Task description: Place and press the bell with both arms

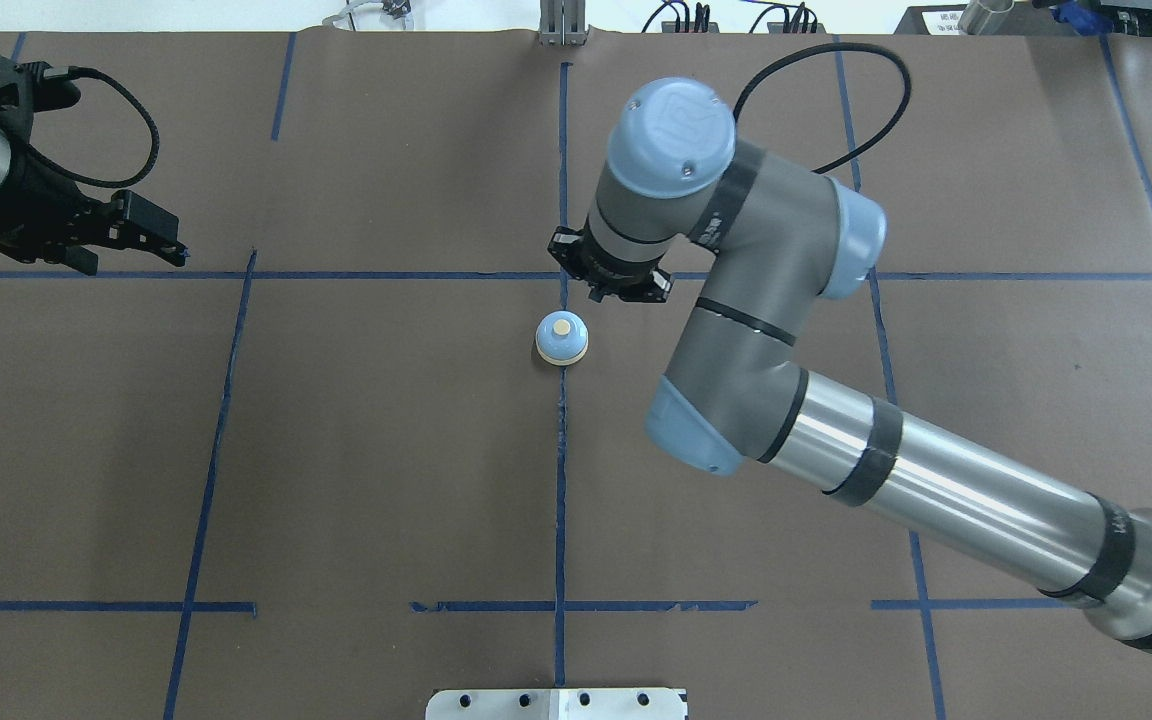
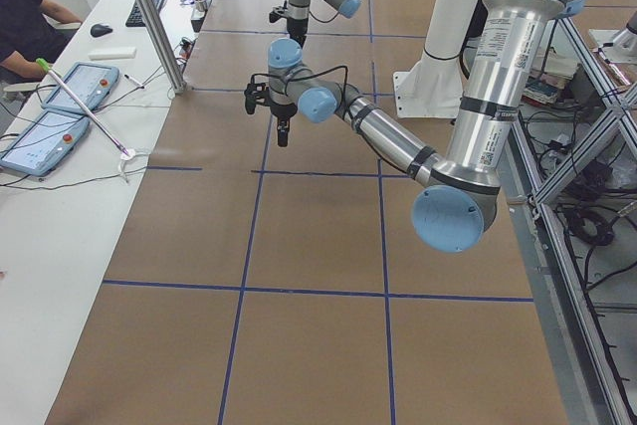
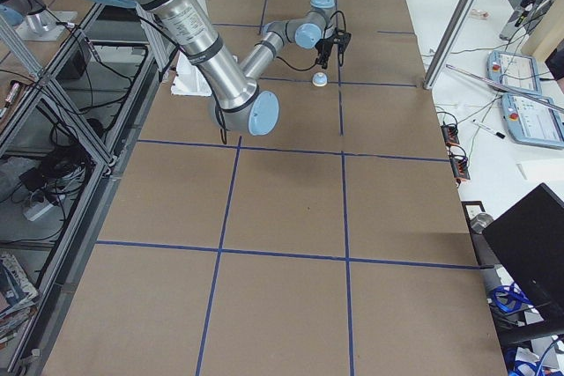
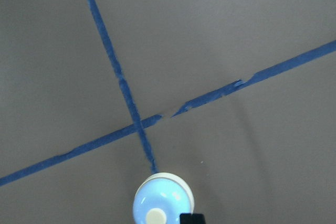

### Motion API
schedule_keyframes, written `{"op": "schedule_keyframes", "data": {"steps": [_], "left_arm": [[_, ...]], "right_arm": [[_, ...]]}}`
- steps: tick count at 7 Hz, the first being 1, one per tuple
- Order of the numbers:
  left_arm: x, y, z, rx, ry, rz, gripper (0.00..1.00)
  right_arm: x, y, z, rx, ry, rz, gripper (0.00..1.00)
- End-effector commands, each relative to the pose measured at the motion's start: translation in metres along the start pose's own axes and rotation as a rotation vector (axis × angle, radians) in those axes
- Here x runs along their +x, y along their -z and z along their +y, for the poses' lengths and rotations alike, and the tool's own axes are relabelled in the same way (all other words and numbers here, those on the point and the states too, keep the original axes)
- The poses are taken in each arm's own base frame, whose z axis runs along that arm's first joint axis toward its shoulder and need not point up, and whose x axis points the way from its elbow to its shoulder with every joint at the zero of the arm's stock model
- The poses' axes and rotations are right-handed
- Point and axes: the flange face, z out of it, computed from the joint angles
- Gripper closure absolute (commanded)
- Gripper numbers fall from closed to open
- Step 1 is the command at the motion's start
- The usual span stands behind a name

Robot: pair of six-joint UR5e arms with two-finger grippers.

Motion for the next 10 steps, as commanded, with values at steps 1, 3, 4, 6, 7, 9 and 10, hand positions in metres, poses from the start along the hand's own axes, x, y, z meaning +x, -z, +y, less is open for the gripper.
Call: {"op": "schedule_keyframes", "data": {"steps": [1, 3, 4, 6, 7, 9, 10], "left_arm": [[-0.002, -0.001, -0.001, -0.002, -0.006, -0.002, 0.00], [-0.031, -0.006, 0.005, -0.018, -0.104, -0.032, 0.00], [-0.063, 0.000, 0.004, -0.018, -0.174, -0.053, 0.00], [-0.142, 0.020, 0.006, -0.016, -0.316, -0.108, 0.00], [-0.181, 0.031, 0.009, -0.016, -0.373, -0.136, 0.00], [-0.266, 0.067, 0.007, -0.005, -0.409, -0.113, 0.00], [-0.310, 0.078, 0.004, -0.005, -0.434, -0.074, 0.00]], "right_arm": [[0.092, 0.056, -0.056, -0.024, 0.066, -0.031, 0.99], [0.238, 0.106, -0.133, -0.048, 0.212, -0.009, 0.92], [0.318, 0.126, -0.169, -0.058, 0.250, 0.003, 0.76], [0.445, 0.156, -0.206, -0.019, 0.398, 0.065, 0.24], [0.488, 0.174, -0.217, 0.001, 0.389, 0.084, 0.00], [0.578, 0.182, -0.222, -0.027, 0.509, 0.117, 0.00], [0.609, 0.181, -0.222, -0.041, 0.541, 0.126, 0.00]]}}
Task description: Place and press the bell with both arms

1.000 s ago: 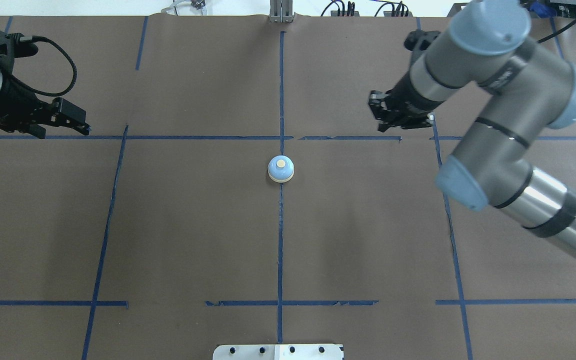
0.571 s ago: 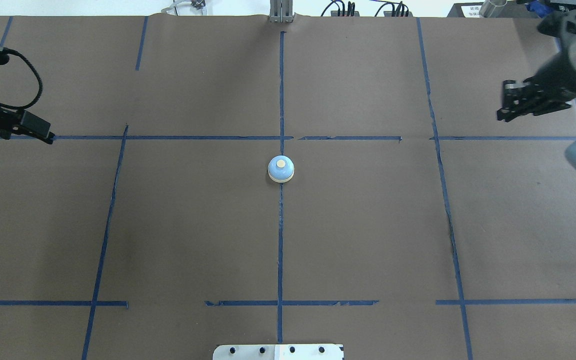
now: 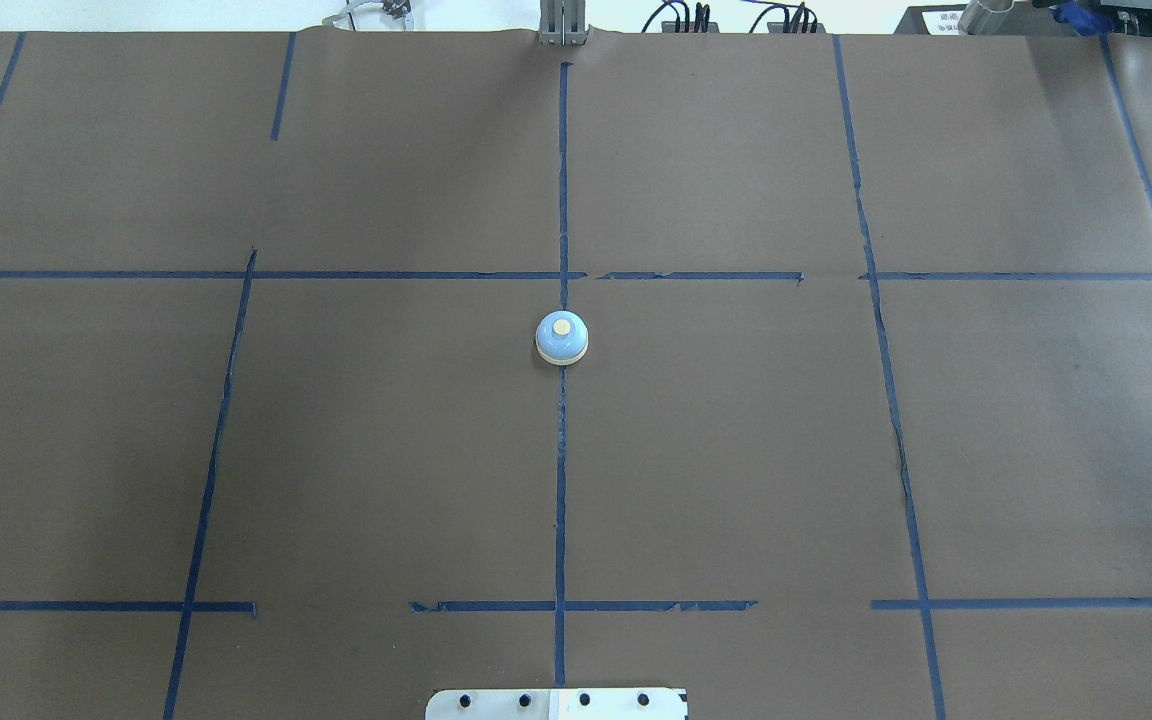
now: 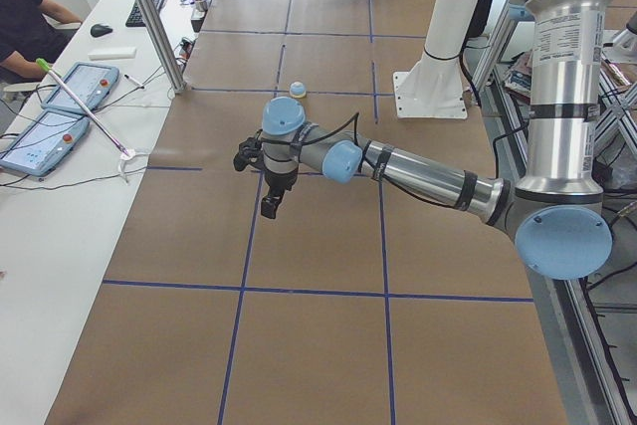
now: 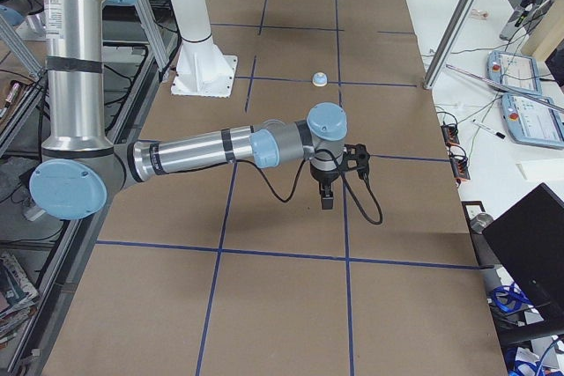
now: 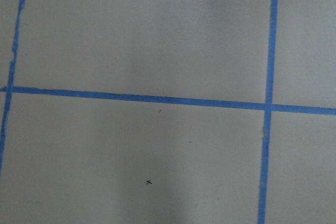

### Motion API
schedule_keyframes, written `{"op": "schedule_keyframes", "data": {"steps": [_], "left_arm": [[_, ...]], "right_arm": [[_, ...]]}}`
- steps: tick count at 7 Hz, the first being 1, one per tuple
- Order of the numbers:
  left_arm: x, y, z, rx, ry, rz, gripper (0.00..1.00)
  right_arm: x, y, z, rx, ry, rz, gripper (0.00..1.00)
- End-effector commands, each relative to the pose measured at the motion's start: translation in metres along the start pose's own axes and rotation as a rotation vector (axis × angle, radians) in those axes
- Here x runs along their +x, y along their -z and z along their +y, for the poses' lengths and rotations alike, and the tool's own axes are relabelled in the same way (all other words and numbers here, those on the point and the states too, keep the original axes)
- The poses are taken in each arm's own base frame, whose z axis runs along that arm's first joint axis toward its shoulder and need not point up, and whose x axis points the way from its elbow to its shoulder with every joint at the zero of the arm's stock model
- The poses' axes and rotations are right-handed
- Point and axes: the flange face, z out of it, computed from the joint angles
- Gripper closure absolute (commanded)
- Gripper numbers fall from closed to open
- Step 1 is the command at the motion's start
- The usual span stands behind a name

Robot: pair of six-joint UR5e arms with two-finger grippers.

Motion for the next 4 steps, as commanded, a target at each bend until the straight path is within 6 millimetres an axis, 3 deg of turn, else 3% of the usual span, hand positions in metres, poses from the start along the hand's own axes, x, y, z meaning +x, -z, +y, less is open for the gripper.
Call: {"op": "schedule_keyframes", "data": {"steps": [1, 2, 4], "left_arm": [[-0.066, 0.013, 0.046, -0.001, 0.033, 0.096, 0.00], [-0.073, 0.009, 0.072, -0.036, 0.087, 0.112, 0.00], [-0.094, 0.006, 0.089, -0.051, 0.147, 0.101, 0.00]], "right_arm": [[0.065, -0.012, 0.042, -0.039, 0.069, 0.012, 0.00], [0.078, -0.019, 0.048, -0.054, 0.068, 0.011, 0.00], [0.091, -0.029, 0.059, -0.076, 0.049, 0.024, 0.00]]}}
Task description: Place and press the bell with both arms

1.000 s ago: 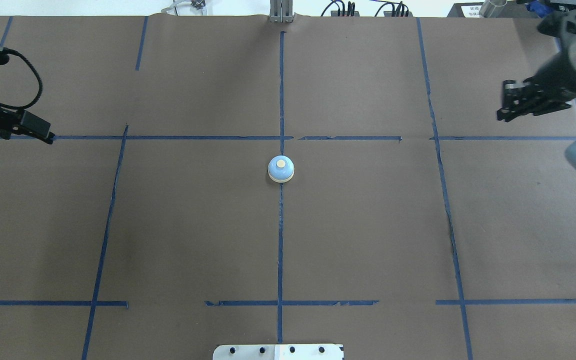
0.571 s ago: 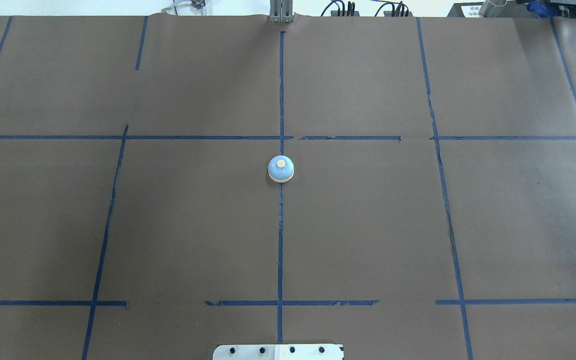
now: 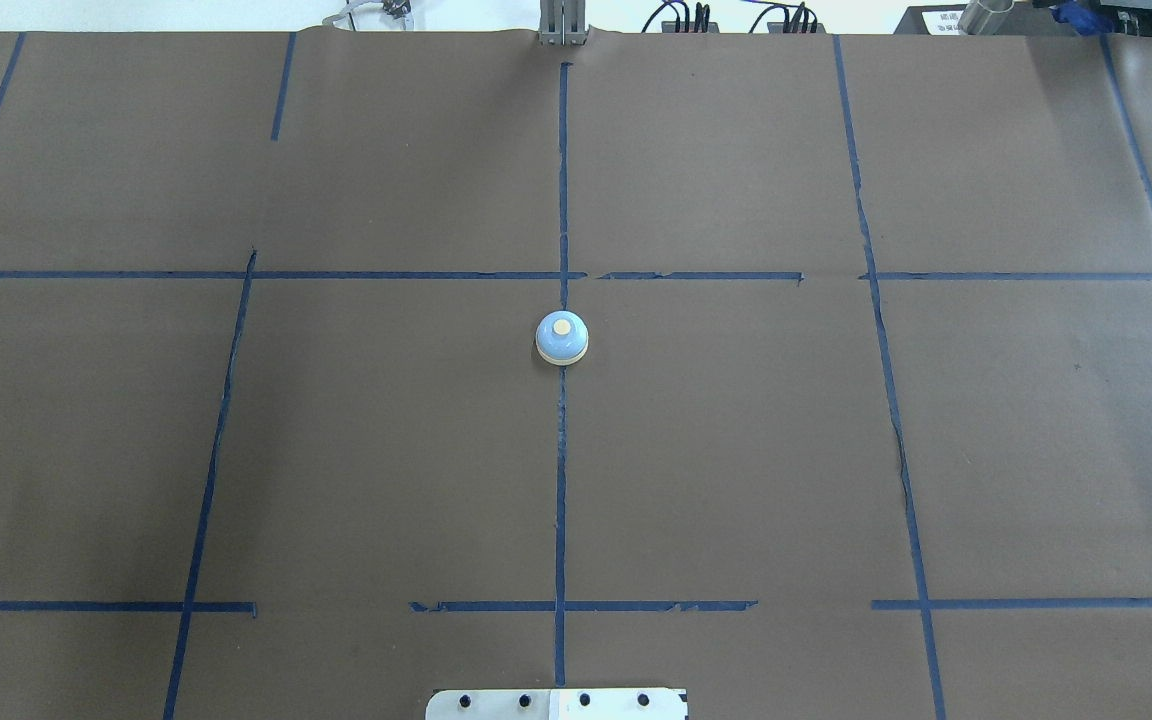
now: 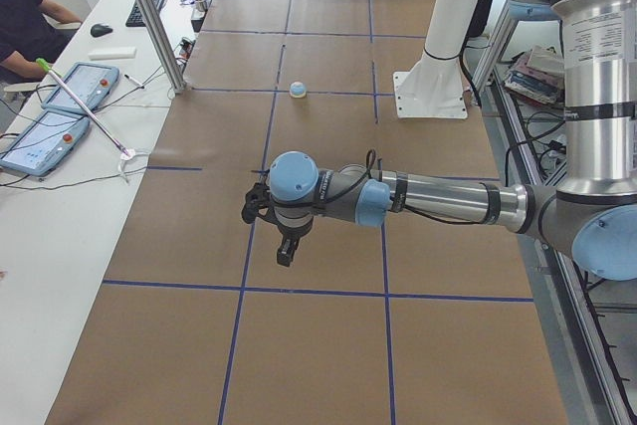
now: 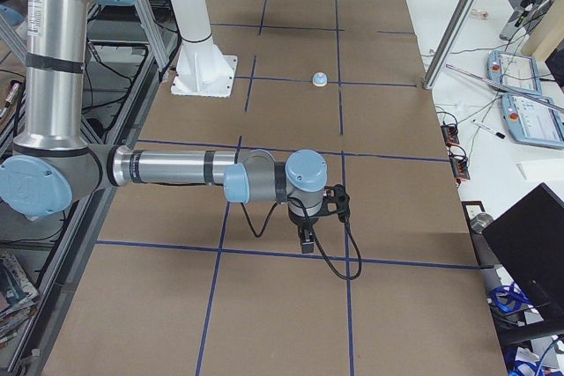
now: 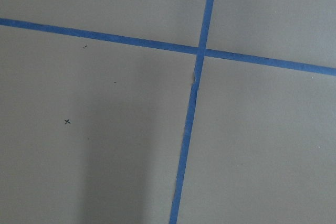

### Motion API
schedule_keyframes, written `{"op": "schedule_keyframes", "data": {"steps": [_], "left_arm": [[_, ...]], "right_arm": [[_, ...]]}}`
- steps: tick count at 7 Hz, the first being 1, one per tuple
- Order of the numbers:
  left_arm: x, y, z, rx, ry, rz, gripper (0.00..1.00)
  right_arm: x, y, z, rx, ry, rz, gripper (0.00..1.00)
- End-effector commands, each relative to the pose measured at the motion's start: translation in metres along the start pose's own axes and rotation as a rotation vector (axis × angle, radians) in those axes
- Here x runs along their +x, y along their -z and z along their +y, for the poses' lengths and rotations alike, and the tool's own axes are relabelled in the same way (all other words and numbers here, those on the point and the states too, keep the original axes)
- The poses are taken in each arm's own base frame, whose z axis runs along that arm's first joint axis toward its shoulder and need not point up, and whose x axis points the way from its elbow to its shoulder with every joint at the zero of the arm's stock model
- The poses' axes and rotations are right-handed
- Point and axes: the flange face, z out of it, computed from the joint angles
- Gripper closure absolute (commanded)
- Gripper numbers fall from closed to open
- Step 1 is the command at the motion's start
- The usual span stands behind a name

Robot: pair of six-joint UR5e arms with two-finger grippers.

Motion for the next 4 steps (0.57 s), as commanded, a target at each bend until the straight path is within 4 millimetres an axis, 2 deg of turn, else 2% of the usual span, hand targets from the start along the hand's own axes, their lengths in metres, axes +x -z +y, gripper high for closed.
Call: {"op": "schedule_keyframes", "data": {"steps": [1, 2, 3, 4], "left_arm": [[-0.018, -0.005, 0.015, -0.035, 0.068, 0.000, 0.00], [-0.019, -0.006, 0.021, -0.041, 0.077, -0.006, 0.00], [-0.028, -0.011, 0.029, -0.050, 0.088, -0.016, 0.00], [-0.030, -0.012, 0.032, -0.045, 0.086, -0.020, 0.00]], "right_arm": [[0.013, -0.012, 0.010, -0.023, -0.021, 0.001, 0.00], [0.030, -0.031, 0.017, -0.051, -0.053, -0.010, 0.00], [0.027, -0.027, 0.013, -0.021, -0.028, -0.008, 0.00], [0.031, -0.032, 0.014, -0.030, -0.036, -0.010, 0.00]]}}
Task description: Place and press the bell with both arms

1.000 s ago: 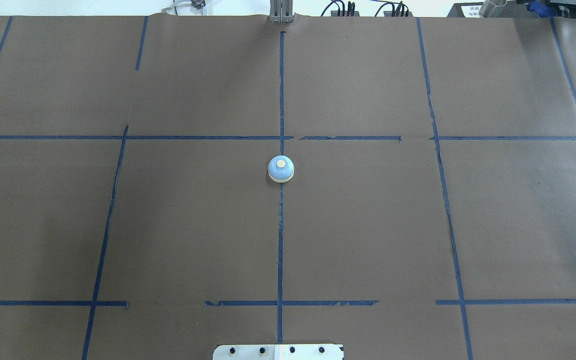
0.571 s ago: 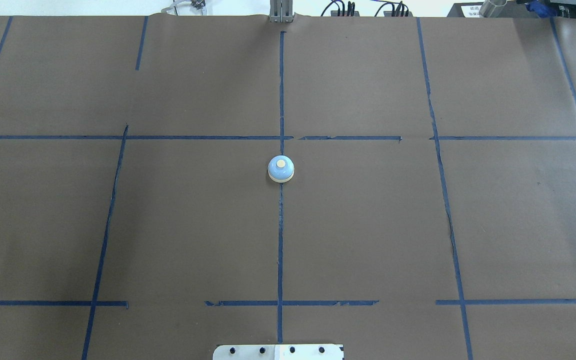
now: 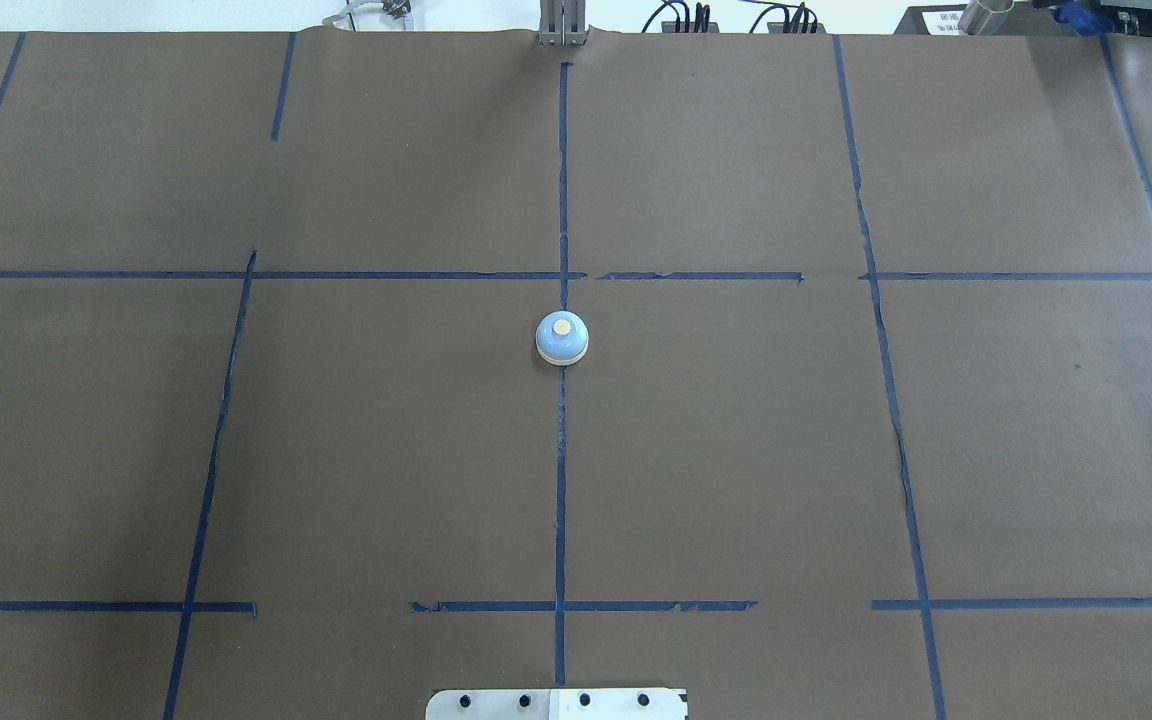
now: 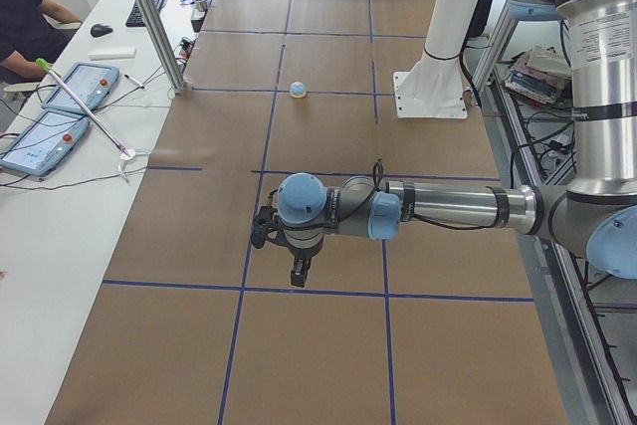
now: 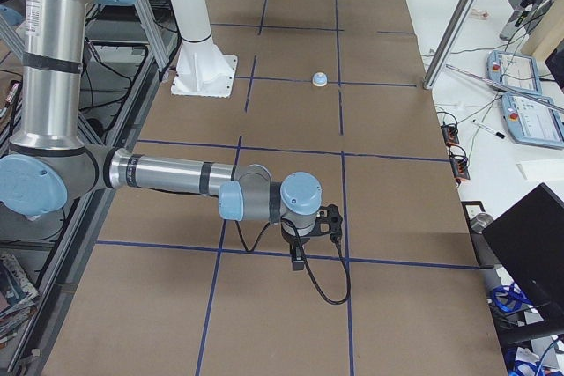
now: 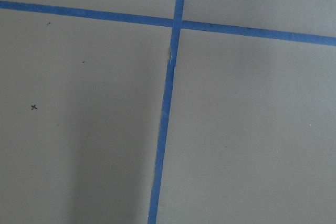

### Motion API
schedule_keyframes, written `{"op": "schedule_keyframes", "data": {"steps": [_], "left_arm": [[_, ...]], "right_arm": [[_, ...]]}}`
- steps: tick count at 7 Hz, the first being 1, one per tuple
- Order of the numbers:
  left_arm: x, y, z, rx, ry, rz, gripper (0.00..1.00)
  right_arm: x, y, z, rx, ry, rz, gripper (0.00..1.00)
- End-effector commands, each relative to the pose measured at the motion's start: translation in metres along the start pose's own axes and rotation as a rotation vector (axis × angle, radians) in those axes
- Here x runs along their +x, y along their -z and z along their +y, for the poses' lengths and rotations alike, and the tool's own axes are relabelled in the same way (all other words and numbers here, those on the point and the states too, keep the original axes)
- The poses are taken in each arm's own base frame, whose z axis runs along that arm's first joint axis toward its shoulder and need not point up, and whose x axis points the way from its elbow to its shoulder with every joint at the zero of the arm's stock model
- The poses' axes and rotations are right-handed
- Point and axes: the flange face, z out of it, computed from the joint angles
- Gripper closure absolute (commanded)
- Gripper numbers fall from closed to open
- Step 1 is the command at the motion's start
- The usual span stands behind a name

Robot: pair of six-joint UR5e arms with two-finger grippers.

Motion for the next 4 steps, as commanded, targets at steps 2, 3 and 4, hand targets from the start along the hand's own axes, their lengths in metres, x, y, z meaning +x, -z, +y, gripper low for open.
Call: {"op": "schedule_keyframes", "data": {"steps": [2, 3, 4], "left_arm": [[-0.0162, -0.0122, 0.0110, -0.022, 0.027, -0.017, 0.00], [-0.0137, -0.0099, 0.0074, -0.017, 0.021, -0.017, 0.00], [-0.0130, -0.0092, 0.0065, -0.017, 0.021, -0.017, 0.00]], "right_arm": [[0.0070, -0.0073, -0.0009, -0.005, -0.008, -0.004, 0.00], [0.0071, -0.0073, -0.0015, -0.005, -0.010, -0.004, 0.00], [0.0062, -0.0064, -0.0026, -0.002, -0.006, -0.004, 0.00]]}}
